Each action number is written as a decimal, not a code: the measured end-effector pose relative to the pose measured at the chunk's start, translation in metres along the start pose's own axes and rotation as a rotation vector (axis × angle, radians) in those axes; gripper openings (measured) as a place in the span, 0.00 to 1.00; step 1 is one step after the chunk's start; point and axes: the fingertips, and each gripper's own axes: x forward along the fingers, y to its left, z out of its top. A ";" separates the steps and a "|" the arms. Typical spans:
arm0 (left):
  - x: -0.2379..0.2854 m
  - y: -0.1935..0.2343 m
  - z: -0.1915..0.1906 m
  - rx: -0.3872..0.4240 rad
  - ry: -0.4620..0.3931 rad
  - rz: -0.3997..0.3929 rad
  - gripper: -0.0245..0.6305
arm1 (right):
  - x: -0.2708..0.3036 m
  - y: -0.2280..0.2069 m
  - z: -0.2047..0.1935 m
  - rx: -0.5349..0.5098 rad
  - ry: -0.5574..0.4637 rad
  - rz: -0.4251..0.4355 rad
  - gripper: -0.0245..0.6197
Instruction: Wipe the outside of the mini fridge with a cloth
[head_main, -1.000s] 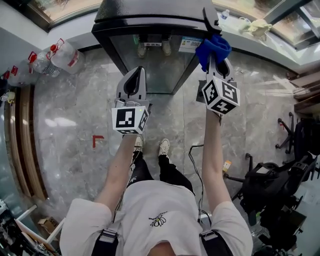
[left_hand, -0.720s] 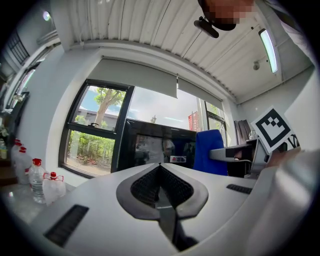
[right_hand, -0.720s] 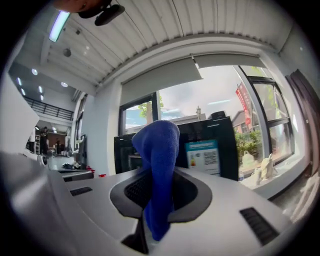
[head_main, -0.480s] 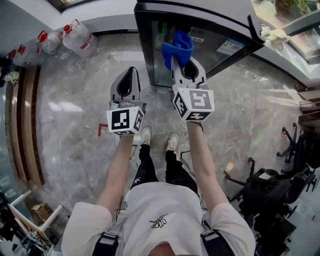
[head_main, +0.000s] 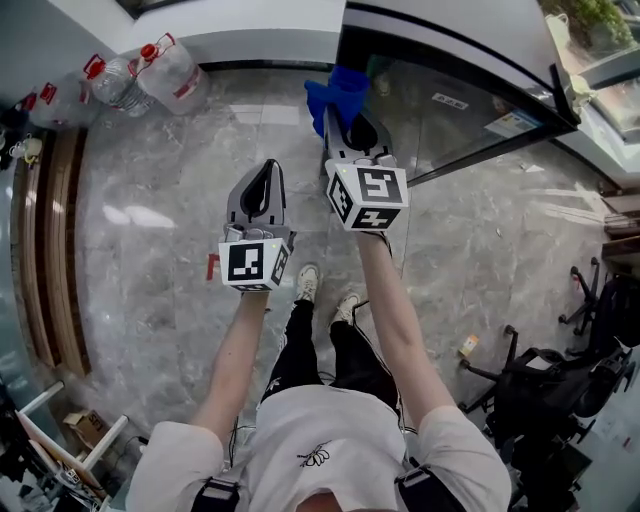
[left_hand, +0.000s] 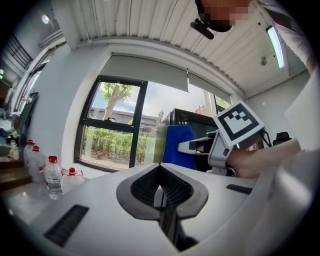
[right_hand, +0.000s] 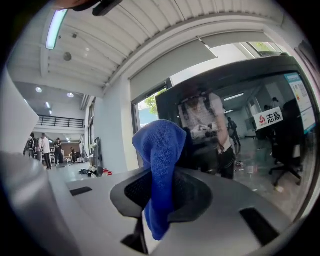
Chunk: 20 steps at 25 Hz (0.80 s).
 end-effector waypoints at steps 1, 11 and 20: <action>-0.001 0.000 -0.001 -0.002 -0.002 0.005 0.04 | 0.005 -0.002 -0.002 0.007 0.005 -0.004 0.16; 0.009 -0.043 -0.017 -0.006 0.012 -0.050 0.04 | -0.005 -0.049 -0.005 0.043 0.002 -0.078 0.16; 0.041 -0.099 -0.038 -0.012 0.037 -0.103 0.04 | -0.059 -0.142 -0.002 -0.006 -0.005 -0.177 0.16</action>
